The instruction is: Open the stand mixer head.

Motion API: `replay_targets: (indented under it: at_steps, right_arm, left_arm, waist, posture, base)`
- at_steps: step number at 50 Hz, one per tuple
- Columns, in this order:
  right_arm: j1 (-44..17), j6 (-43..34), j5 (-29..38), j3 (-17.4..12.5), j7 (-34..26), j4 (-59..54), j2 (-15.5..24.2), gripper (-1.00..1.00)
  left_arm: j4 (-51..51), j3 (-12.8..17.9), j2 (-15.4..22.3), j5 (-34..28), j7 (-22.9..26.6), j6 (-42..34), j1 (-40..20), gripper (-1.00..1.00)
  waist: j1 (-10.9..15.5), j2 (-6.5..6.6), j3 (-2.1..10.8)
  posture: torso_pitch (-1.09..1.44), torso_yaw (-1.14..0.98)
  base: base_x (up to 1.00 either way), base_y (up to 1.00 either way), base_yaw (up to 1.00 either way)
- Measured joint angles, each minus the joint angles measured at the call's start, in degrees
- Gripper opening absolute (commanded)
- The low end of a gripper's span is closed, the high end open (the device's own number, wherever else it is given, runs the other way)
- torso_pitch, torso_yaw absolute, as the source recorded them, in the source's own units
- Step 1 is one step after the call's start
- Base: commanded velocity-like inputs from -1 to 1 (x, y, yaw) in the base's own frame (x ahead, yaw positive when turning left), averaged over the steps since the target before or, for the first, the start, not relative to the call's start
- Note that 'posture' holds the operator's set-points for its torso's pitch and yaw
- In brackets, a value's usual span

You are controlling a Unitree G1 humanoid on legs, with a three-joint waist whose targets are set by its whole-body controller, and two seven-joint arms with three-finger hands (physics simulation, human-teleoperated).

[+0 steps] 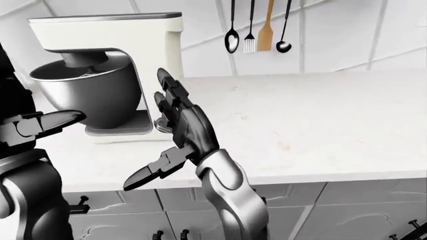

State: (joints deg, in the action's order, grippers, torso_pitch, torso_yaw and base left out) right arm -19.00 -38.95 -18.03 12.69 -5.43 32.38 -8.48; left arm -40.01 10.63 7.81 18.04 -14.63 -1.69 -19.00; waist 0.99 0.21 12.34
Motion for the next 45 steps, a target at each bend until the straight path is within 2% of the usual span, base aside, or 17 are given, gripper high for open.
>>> replay_targets:
  at_steps: [21, 45]
  right_arm:
    - [-0.8, 2.8, 1.4, 0.1, -1.6, -4.8, -0.7, 1.0]
    - [-3.6, 6.6, 2.9, -1.9, -3.8, -11.8, -0.8, 1.0]
  left_arm:
    - [0.3, 0.6, 0.5, 0.4, -0.1, 0.0, -0.3, 1.0]
    - [0.1, 0.8, 0.8, 0.7, -0.3, -0.2, -0.3, 1.0]
  waist:
    - [0.0, 0.14, -0.05]
    - [0.0, 0.26, -0.12]
  posture:
    - [-0.25, 0.0]
    - [-0.25, 0.0]
  base:
    - [0.0, 0.0, 0.0]
    - [0.0, 0.0, 0.0]
